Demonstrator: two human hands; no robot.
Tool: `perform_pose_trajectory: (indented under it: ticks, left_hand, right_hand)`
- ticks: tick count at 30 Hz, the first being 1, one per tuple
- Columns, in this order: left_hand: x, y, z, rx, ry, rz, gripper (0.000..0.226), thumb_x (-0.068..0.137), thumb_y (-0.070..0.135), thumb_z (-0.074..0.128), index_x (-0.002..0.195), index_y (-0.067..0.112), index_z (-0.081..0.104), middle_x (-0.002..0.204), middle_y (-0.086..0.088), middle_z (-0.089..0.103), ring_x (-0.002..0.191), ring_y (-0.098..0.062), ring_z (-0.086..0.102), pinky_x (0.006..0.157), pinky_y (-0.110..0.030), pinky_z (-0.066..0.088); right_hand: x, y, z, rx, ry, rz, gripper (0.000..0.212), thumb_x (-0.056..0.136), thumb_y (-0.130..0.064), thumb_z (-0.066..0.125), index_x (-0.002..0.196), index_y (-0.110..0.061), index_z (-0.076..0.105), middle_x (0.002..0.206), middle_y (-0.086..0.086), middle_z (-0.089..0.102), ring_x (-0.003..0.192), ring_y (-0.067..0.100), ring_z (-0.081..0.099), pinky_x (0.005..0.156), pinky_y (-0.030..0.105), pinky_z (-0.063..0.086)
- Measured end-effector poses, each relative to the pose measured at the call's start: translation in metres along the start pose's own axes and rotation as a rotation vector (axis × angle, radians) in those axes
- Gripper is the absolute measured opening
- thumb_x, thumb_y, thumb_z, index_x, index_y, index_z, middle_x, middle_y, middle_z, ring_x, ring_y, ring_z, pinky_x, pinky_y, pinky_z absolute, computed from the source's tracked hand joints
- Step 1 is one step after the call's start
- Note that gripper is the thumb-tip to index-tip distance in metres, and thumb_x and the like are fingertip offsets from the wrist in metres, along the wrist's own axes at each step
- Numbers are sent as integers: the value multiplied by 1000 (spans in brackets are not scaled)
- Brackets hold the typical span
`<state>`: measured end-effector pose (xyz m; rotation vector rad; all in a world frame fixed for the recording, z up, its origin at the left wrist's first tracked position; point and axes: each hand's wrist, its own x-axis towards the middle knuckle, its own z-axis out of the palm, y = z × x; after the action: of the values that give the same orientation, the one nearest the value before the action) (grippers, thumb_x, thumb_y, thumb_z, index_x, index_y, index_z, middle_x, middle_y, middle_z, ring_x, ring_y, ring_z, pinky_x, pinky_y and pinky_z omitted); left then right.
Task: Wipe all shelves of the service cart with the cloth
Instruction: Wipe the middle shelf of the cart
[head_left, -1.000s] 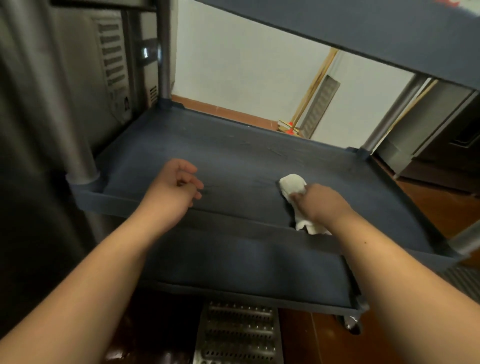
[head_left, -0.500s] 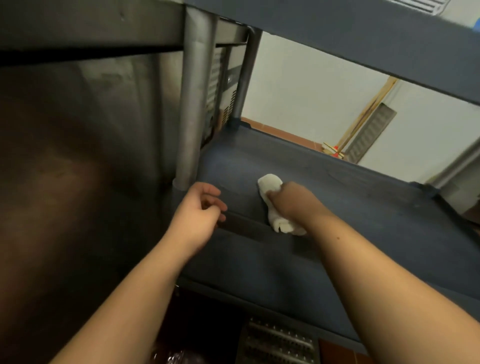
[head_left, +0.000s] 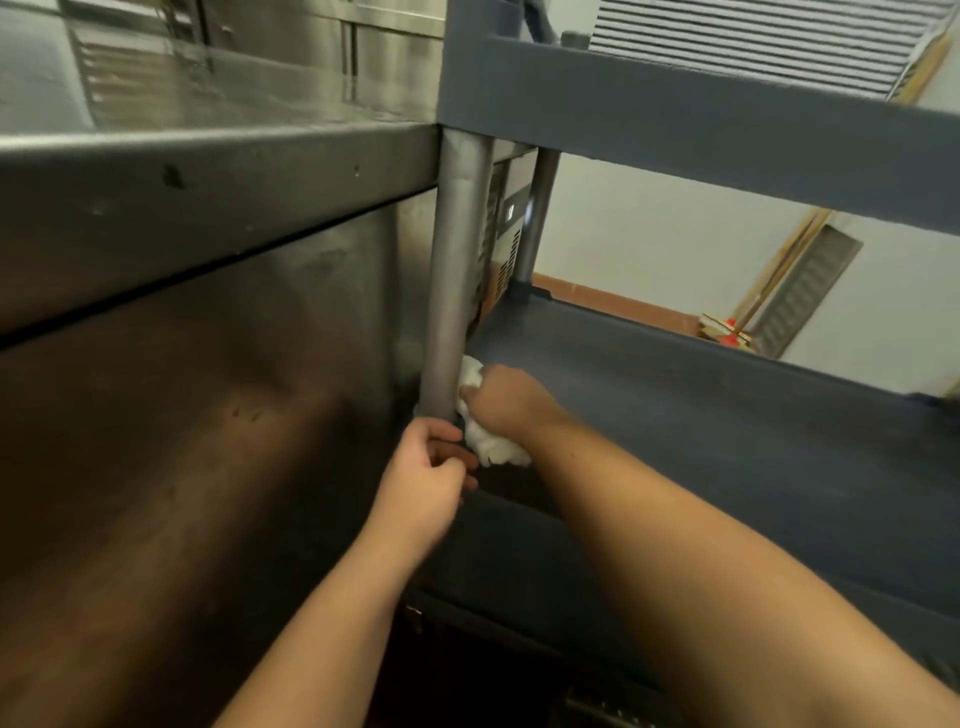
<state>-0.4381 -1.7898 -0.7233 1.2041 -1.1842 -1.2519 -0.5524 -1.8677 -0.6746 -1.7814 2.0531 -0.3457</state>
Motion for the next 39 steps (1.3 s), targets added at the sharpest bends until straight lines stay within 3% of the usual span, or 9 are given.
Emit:
perform_pose_trajectory:
  ticks: [5, 9, 14, 22, 26, 32, 34, 36, 39]
  left_hand:
    - [-4, 2, 15, 26, 22, -3, 35, 82, -12, 41, 92, 19, 52, 79, -6, 66, 62, -18, 61, 55, -27, 43]
    - [-9, 5, 39, 82, 23, 17, 32, 83, -9, 43, 93, 20, 51, 80, -6, 67, 65, -18, 62, 56, -29, 43]
    - [-12, 9, 84, 118, 12, 67, 33, 82, -11, 40, 90, 20, 48, 79, -7, 64, 60, -19, 59, 54, -29, 42]
    - [-21, 16, 191, 150, -119, 111, 31, 85, -8, 39, 91, 22, 46, 78, -4, 62, 58, -17, 58, 51, -29, 41]
    - [-28, 17, 249, 174, -180, 116, 31, 87, -8, 38, 88, 22, 45, 78, -5, 60, 56, -17, 56, 50, -27, 40]
    - [-42, 10, 324, 178, -303, 117, 29, 88, -7, 40, 89, 22, 46, 79, -7, 61, 61, -19, 56, 54, -29, 40]
    - [-46, 8, 346, 186, -344, 132, 30, 87, -7, 39, 88, 22, 45, 77, -7, 60, 61, -21, 56, 55, -30, 40]
    - [-48, 7, 364, 198, -380, 154, 30, 86, -6, 40, 88, 23, 45, 77, -5, 61, 61, -20, 58, 57, -32, 41]
    - [-49, 8, 381, 204, -411, 168, 29, 85, -4, 41, 89, 25, 46, 78, -4, 62, 61, -18, 60, 59, -33, 43]
  right_hand:
    - [-10, 18, -10, 10, -14, -24, 50, 98, -34, 47, 148, -31, 44, 140, 10, 55, 125, 34, 54, 104, 45, 45]
    - [8, 74, -9, -85, 8, 46, 52, 95, -61, 33, 141, -42, 48, 143, 6, 56, 125, 33, 55, 109, 48, 40]
    - [-41, 141, -59, -200, 61, 133, 65, 102, -34, 43, 158, -41, 12, 142, 14, 51, 128, 35, 51, 103, 45, 43]
    - [-74, 289, -122, -272, 112, 369, 78, 98, -23, 49, 157, -46, 3, 146, 13, 50, 128, 36, 52, 100, 49, 48]
    - [-94, 352, -153, -225, 67, 507, 84, 96, -30, 56, 157, -46, 0, 146, 15, 48, 127, 37, 52, 101, 52, 47]
    - [-138, 434, -190, -193, 149, 644, 79, 93, -45, 53, 157, -46, 7, 143, 10, 51, 124, 34, 55, 101, 49, 48]
    - [-152, 454, -204, -164, 173, 721, 66, 88, -47, 52, 151, -42, 31, 125, 8, 65, 105, 31, 66, 91, 46, 54]
    - [-166, 467, -218, -48, 174, 819, 47, 85, -47, 46, 125, -27, 60, 98, 7, 75, 83, 29, 71, 82, 38, 54]
    - [-183, 498, -228, -138, 235, 923, 48, 95, -37, 42, 140, -23, 50, 123, 12, 65, 101, 33, 62, 91, 41, 47]
